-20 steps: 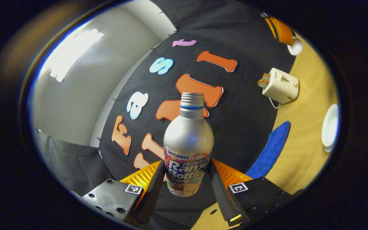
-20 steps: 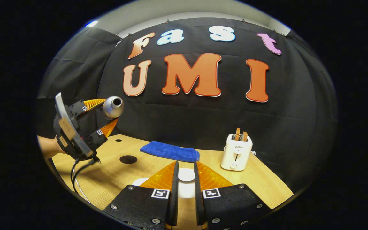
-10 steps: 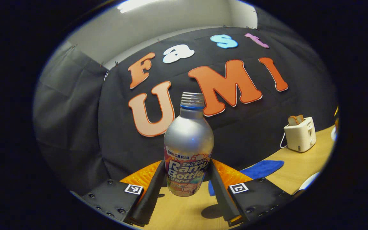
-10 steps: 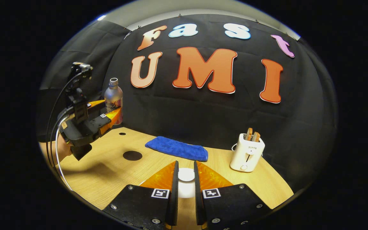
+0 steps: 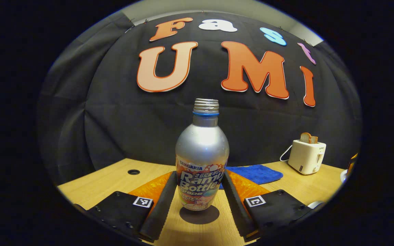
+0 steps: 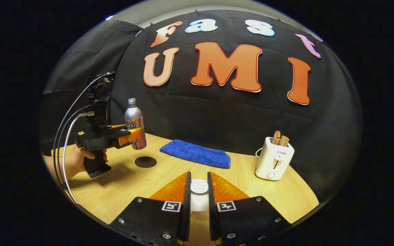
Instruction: Open the teacup lid with one hand, grasp the water bottle and pour water into the teacup with the other hand; after pouring, place the water bottle on the coaster and then close the teacup lid.
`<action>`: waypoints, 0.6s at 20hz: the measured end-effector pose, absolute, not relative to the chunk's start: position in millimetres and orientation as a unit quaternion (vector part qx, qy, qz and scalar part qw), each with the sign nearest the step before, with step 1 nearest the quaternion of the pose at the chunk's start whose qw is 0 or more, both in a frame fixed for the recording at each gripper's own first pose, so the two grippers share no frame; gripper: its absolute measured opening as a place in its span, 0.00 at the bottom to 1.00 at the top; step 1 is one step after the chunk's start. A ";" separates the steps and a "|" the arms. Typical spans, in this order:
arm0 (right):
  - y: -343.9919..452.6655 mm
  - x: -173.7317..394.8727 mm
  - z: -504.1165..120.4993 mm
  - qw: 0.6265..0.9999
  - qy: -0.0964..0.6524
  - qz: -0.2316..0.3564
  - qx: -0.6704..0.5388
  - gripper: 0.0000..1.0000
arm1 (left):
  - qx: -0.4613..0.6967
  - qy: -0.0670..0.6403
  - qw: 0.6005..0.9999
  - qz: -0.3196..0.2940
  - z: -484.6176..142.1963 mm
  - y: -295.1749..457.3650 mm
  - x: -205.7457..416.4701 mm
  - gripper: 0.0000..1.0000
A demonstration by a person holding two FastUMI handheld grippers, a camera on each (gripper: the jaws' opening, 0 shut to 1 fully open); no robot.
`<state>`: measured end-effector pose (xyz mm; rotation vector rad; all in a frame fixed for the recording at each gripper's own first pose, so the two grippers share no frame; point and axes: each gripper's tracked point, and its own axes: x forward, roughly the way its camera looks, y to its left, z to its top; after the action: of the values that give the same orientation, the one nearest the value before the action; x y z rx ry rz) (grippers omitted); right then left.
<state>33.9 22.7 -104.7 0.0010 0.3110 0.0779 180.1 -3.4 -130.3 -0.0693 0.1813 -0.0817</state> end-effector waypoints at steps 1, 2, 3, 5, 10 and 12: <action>24.8 33.8 -108.4 0.987 0.157 0.041 0.001 0.23 | -0.045 0.105 0.992 -0.044 -139.7 -4.0 181.6 0.83; 26.2 34.6 -110.3 0.986 0.159 0.041 0.002 0.23 | -0.056 0.118 0.990 -0.046 -148.9 -4.6 186.5 0.83; 28.6 35.7 -111.6 0.986 0.160 0.044 0.002 0.23 | -0.067 0.133 0.988 -0.049 -156.8 -5.9 188.4 0.83; 31.0 36.5 -116.3 0.985 0.163 0.047 0.002 0.23 | -0.082 0.156 0.983 -0.048 -174.8 -5.1 194.8 0.83; 39.5 39.1 -129.2 0.983 0.175 0.057 0.006 0.24 | -0.078 0.195 0.976 -0.050 -201.8 -5.3 195.3 0.83; 41.9 39.9 -133.5 0.982 0.180 0.060 0.008 0.24 | -0.073 0.190 0.978 -0.048 -198.9 -5.6 200.6 0.81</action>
<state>39.9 41.9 -133.5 0.0162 0.3619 0.1212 200.6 -5.6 -198.9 -0.1466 0.3822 -0.0958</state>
